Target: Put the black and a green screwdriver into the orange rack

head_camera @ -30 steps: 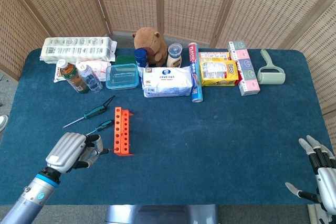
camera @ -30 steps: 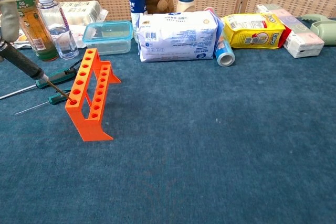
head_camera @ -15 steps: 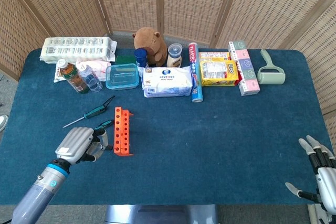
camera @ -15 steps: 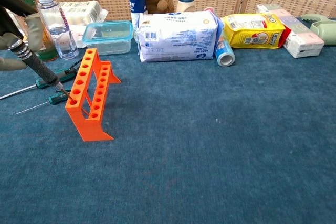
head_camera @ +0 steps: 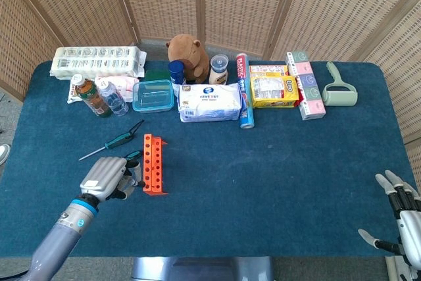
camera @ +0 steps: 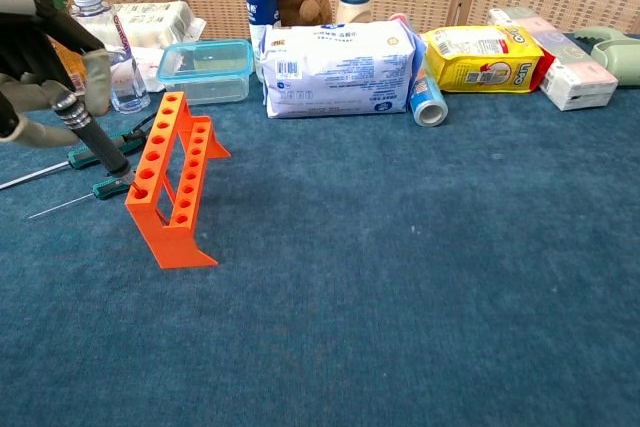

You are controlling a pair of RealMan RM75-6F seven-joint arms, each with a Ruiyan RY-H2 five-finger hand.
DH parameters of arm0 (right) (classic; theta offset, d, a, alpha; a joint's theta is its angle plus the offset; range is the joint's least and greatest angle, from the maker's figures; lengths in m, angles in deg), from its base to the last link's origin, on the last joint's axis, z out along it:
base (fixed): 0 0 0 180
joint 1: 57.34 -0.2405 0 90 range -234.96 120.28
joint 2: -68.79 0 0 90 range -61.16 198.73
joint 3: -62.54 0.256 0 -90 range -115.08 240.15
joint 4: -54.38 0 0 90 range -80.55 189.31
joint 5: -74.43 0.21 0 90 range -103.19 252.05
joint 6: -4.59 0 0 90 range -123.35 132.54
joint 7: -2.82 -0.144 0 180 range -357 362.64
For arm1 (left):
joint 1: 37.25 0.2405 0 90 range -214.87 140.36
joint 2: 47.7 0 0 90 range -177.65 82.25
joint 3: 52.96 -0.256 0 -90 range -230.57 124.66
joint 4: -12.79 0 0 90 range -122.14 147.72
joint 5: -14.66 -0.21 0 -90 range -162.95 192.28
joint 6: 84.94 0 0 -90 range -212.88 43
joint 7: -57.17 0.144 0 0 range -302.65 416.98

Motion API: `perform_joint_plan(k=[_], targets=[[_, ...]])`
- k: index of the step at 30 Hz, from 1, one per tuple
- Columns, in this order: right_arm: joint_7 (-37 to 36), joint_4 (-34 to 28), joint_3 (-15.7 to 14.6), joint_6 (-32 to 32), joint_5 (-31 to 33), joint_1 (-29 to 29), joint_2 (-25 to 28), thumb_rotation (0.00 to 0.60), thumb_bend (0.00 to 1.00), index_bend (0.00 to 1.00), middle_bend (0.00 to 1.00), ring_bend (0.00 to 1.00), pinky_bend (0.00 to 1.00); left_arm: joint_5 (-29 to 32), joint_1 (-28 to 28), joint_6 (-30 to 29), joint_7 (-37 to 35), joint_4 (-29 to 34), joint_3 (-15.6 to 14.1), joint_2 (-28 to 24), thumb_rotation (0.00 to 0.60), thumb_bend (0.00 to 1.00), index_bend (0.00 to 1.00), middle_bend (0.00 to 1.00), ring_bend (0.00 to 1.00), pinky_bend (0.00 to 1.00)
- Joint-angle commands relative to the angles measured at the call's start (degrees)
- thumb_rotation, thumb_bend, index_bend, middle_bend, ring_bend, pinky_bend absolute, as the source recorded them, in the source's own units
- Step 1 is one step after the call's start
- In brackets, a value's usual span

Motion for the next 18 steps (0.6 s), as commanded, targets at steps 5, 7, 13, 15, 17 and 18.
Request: perform_joint_plan(k=[5, 7, 13, 15, 17, 18], targets=[[-0.34, 0.05, -0.03, -0.08, -0.09, 0.03, 0.13, 0.600, 0.03, 0.00, 0.00, 0.01, 0.00, 2.75, -1.92, -2.32, 2.22, -0.59, -0.03, 2.06, 0.600, 0.50, 0.57, 0.89, 0.82, 0.85], [-0.44, 0.03, 0.00, -0.08, -0.08, 0.00, 0.18, 0.600, 0.03, 0.00, 0.00, 0.01, 0.00, 3.05, -2.19, -2.63, 2.39, -0.55, -0.10, 2.34, 0.600, 0.50, 0.57, 0.89, 0.82, 0.85], [-0.50, 0.12, -0.04, -0.11, -0.14, 0.03, 0.15, 0.600, 0.03, 0.00, 0.00, 0.01, 0.00, 3.45, -2.75, -3.29, 2.73, -0.60, -0.35, 2.76, 0.600, 0.50, 0.51, 0.89, 0.82, 0.85], [-0.48, 0.11, -0.03, -0.16, -0.17, 0.05, 0.16, 0.600, 0.03, 0.00, 0.00, 0.01, 0.00, 3.47, -2.89, -3.46, 2.91, -0.54, -0.48, 2.78, 0.600, 0.50, 0.48, 0.89, 0.82, 0.85], [-0.47, 0.10, -0.04, -0.14, -0.17, 0.05, 0.17, 0.600, 0.03, 0.00, 0.00, 0.01, 0.00, 3.51, -3.00, -3.69, 3.13, -0.45, -0.61, 2.81, 0.600, 0.50, 0.44, 0.89, 0.81, 0.85], [-0.50, 0.10, -0.04, -0.15, -0.16, 0.05, 0.17, 0.600, 0.03, 0.00, 0.00, 0.01, 0.00, 3.58, -3.09, -3.88, 3.37, -0.35, -0.72, 2.83, 0.600, 0.50, 0.43, 0.89, 0.81, 0.85]])
